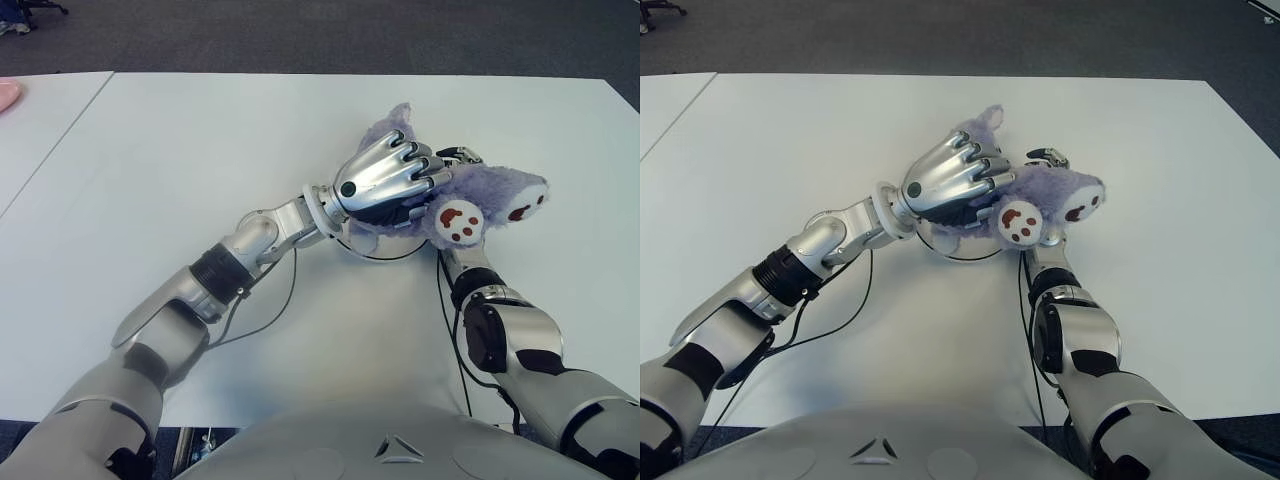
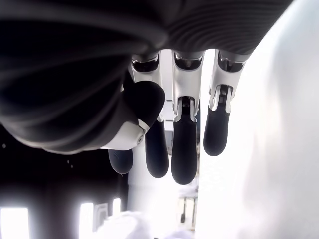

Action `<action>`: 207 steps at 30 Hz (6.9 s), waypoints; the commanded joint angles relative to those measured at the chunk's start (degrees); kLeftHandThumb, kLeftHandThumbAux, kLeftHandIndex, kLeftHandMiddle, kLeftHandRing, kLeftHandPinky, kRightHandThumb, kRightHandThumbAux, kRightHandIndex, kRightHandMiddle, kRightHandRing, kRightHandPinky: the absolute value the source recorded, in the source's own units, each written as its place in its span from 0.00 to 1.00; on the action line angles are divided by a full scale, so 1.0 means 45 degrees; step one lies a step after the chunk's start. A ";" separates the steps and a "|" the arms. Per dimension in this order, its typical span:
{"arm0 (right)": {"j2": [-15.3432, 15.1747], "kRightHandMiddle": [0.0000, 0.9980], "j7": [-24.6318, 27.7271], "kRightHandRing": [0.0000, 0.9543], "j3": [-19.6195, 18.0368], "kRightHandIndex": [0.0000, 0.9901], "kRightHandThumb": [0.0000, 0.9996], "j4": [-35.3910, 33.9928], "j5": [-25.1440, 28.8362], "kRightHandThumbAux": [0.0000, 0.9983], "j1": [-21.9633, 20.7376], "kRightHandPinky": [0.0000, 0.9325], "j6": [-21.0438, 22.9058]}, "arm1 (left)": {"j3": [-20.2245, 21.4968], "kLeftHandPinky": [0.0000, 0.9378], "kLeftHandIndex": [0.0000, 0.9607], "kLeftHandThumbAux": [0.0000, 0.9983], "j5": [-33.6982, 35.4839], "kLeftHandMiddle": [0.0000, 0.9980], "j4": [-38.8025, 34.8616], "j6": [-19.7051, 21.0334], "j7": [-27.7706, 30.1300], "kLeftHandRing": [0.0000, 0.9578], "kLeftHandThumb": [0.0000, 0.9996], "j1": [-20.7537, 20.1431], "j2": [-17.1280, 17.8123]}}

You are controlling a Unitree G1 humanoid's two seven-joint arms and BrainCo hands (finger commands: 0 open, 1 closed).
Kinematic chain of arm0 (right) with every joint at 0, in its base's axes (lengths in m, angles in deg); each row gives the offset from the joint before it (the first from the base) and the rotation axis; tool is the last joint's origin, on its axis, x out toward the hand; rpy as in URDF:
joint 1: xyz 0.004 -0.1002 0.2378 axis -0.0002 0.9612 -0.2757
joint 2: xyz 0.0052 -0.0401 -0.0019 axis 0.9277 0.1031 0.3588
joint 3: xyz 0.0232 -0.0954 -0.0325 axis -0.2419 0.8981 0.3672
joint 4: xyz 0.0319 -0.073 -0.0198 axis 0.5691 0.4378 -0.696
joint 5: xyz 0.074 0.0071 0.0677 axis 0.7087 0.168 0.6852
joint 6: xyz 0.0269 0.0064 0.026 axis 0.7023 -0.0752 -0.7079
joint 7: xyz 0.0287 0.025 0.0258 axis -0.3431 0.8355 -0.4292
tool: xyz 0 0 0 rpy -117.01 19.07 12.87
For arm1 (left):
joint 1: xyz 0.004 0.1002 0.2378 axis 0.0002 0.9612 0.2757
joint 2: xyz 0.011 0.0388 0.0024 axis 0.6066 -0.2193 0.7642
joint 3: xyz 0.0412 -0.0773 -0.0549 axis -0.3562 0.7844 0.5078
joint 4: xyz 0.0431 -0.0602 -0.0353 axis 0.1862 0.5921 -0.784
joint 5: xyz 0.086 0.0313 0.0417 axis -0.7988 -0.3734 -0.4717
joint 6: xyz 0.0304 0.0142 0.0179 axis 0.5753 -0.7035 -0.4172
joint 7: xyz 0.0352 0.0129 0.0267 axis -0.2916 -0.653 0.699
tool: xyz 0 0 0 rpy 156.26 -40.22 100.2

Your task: Put the doll into the plate.

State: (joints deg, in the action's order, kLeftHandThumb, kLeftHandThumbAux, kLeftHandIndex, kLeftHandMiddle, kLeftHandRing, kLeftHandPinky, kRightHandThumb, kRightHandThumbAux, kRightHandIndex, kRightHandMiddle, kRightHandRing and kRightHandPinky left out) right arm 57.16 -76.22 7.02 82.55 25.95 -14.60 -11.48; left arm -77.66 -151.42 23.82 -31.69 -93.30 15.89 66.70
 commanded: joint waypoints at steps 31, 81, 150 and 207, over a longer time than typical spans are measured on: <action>0.1433 0.41 0.0535 0.46 -0.0036 0.41 0.71 0.1571 0.0318 0.73 0.2733 0.50 0.1003 | -0.2687 0.92 0.46 0.70 -0.3287 0.80 0.4431 0.1964 -0.2166 0.86 0.73 0.0461 -0.0987; 0.1047 0.45 0.1158 0.56 -0.0031 0.34 1.00 0.1795 0.0283 0.68 0.2904 0.47 0.1397 | -0.1950 0.93 0.46 0.70 -0.2679 0.81 0.1732 0.1541 -0.3391 0.87 0.74 0.0178 0.0558; 0.0883 0.46 0.1306 0.56 0.0297 0.36 1.00 0.1812 -0.0110 0.68 0.3010 0.45 0.1377 | -0.2907 0.92 0.46 0.70 -0.2578 0.83 1.2394 0.1706 -0.6363 0.87 0.72 -0.4801 -0.2015; 0.0951 0.47 0.0235 0.49 0.0261 0.27 1.00 0.1913 -0.0406 0.64 0.3082 0.23 0.0849 | -0.1850 0.00 0.00 0.19 -0.2525 0.00 0.2167 0.2878 -0.0873 0.00 0.03 -0.1890 0.1505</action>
State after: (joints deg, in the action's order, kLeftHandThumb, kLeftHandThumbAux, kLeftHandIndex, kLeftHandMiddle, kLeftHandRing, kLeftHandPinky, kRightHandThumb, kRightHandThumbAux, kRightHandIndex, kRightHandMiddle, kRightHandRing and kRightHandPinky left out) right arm 58.98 -74.30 7.24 81.88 26.23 -14.81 -11.82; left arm -87.88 -162.16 36.50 -19.03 -99.37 4.35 70.85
